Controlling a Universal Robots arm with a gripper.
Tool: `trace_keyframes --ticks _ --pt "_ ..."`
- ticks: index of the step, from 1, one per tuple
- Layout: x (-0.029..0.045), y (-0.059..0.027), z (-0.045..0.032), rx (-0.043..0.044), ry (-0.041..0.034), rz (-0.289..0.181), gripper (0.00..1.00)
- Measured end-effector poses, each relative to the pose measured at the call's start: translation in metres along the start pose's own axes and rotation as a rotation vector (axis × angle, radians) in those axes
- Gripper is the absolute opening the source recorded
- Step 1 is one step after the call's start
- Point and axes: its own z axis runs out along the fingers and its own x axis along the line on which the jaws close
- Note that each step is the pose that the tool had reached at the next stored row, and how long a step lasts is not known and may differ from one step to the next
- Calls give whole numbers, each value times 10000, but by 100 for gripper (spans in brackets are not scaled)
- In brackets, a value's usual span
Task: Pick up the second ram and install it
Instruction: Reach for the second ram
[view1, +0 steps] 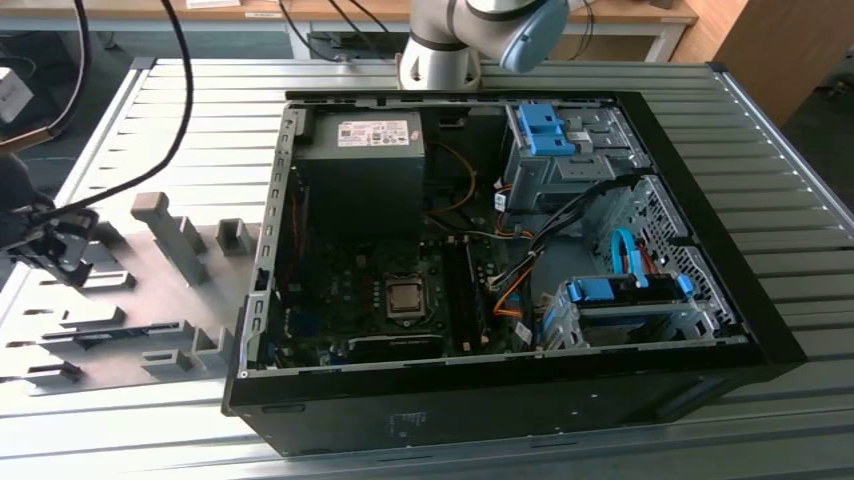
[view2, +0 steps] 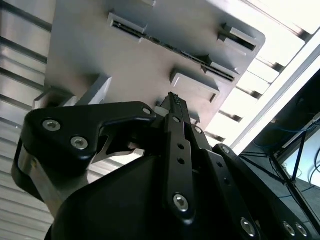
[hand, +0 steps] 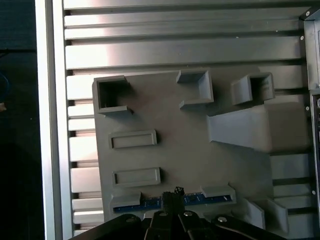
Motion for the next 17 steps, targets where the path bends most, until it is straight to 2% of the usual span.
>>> trace_keyframes --ticks 5,8,17 --pt "-85 1 22 289 -14 -20 11" --pt "-129 -2 68 312 -4 -57 11" --pt "-134 -30 210 360 34 -699 11"
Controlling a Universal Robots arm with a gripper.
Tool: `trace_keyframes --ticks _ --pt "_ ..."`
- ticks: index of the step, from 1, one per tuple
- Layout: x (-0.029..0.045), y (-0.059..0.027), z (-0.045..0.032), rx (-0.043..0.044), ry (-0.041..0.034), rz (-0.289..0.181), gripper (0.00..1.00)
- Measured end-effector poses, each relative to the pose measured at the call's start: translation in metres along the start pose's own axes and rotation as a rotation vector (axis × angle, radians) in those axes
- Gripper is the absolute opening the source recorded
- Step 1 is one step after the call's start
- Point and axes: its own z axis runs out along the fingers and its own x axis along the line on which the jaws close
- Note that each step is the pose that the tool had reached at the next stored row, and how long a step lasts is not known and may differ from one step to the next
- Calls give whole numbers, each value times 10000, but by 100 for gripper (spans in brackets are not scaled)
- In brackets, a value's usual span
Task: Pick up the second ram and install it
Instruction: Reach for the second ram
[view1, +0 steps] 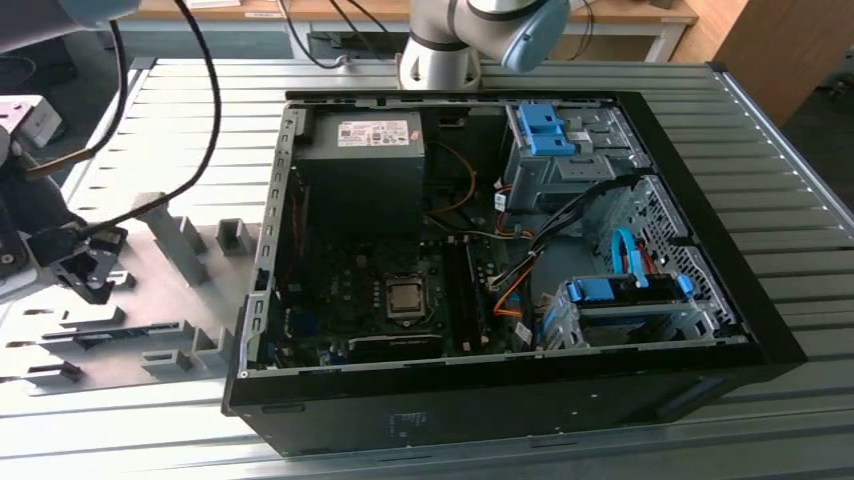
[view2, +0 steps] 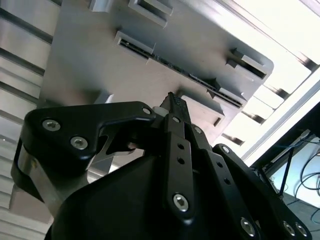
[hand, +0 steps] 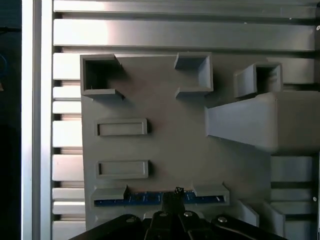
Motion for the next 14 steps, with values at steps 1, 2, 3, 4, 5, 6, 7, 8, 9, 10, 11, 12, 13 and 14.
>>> trace_keyframes --ticks 1,2,3,4,5,6,7,8,9,10,11,12,13,14 --pt "1 -15 15 -2 -2 -8 11" --pt "1 -35 29 -1 -2 -14 11" --pt "1 -57 44 -2 -3 -18 11" --pt "1 -76 61 -3 -3 -24 11" --pt "2 -91 79 -3 -2 -26 11" --pt "2 -101 99 -3 0 -29 11" --pt "2 -108 117 -4 3 -31 11" --pt "3 -112 136 -4 4 -33 11" --pt "4 -114 152 -3 8 -33 11" --pt "4 -116 169 -3 10 -35 11" --pt "4 -119 185 -3 11 -37 11" --pt "4 -121 197 -3 11 -38 11" --pt "4 -122 208 -2 12 -39 11" --pt "5 -124 218 -3 11 -40 11"
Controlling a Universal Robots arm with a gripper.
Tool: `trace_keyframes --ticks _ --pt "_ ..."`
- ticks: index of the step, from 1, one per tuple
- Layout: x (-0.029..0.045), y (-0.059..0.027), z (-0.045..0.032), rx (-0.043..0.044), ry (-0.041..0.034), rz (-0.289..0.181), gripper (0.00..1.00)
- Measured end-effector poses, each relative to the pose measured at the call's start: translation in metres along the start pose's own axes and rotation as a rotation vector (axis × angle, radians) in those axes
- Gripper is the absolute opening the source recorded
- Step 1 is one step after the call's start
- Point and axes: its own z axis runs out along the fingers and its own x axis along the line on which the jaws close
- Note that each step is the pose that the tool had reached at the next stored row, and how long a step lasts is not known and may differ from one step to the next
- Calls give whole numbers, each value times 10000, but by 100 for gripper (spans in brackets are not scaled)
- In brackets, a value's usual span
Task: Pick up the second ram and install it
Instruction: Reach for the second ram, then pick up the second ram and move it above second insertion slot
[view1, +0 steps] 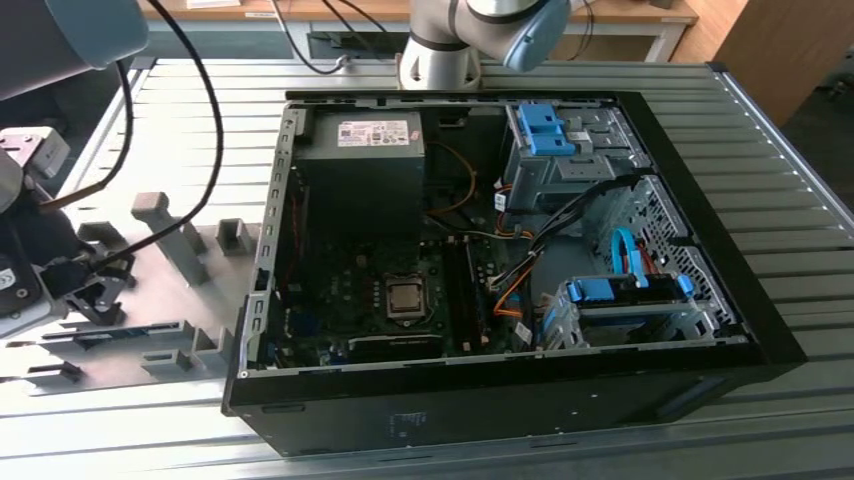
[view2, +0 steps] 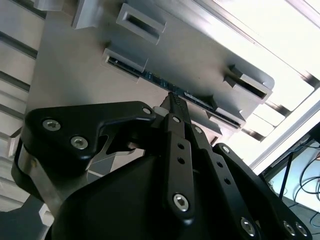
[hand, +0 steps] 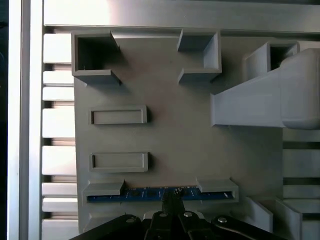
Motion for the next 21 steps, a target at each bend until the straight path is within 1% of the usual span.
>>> trace_keyframes --ticks 4,15,17,21 --pt "0 -1 13 0 0 -2 11" --pt "0 -1 15 0 0 -24 11" --pt "0 -1 15 -3 -1 -124 11" --pt "0 -1 15 -15 -2 -660 11"
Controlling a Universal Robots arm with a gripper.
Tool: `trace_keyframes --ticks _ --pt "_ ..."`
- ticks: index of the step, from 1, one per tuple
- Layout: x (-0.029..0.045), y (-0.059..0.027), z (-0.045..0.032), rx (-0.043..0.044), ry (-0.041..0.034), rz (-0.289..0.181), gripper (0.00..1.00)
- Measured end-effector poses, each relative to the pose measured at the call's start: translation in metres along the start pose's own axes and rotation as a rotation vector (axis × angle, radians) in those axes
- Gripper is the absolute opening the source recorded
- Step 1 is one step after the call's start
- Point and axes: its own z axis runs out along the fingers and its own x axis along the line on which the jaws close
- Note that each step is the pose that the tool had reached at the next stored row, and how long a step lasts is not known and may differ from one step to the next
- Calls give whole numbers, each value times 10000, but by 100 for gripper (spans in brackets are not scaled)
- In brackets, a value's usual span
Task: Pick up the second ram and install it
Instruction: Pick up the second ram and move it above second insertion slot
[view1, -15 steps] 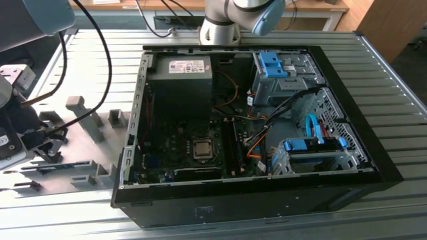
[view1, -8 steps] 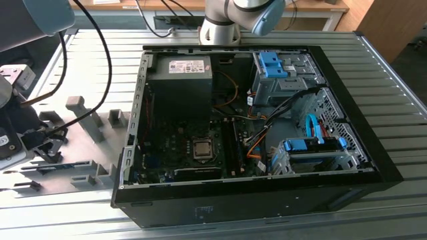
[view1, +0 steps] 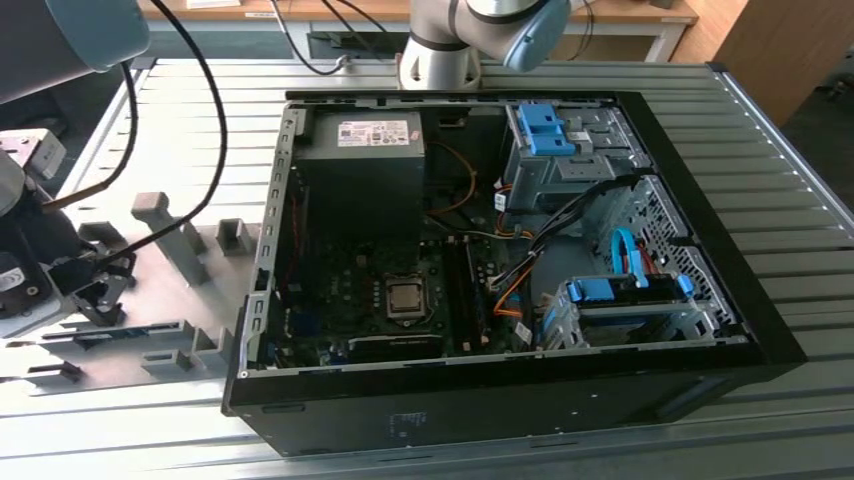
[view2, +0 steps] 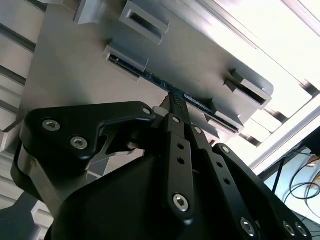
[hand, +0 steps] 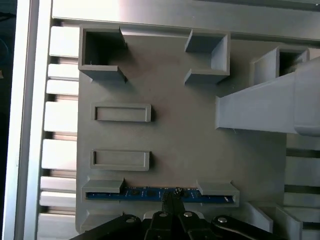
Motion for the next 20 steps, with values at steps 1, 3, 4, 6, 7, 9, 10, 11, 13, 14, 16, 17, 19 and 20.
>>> trace_keyframes --ticks 1,3,4,6,7,9,10,11,13,14,16,17,19,20 --pt "0 0 0 -4 -1 -158 11" --pt "0 0 0 -11 -2 -481 11" --pt "0 0 0 -15 -2 -625 11" --pt "0 0 0 -20 -3 -864 11" --pt "0 0 0 -22 -3 -963 11" --pt "0 0 0 -27 -4 -1164 11" --pt "0 0 0 -29 -4 -1261 11" --pt "0 0 0 -31 -4 -1348 11" --pt "0 0 0 -35 -5 -1506 11" --pt "0 0 0 -37 -5 -1582 11" --pt "0 0 0 -39 -6 -1721 11" --pt "0 0 0 -41 -6 -1779 11" --pt "0 0 1 -44 -6 -1900 11" --pt "0 0 1 -46 -7 -1966 11"
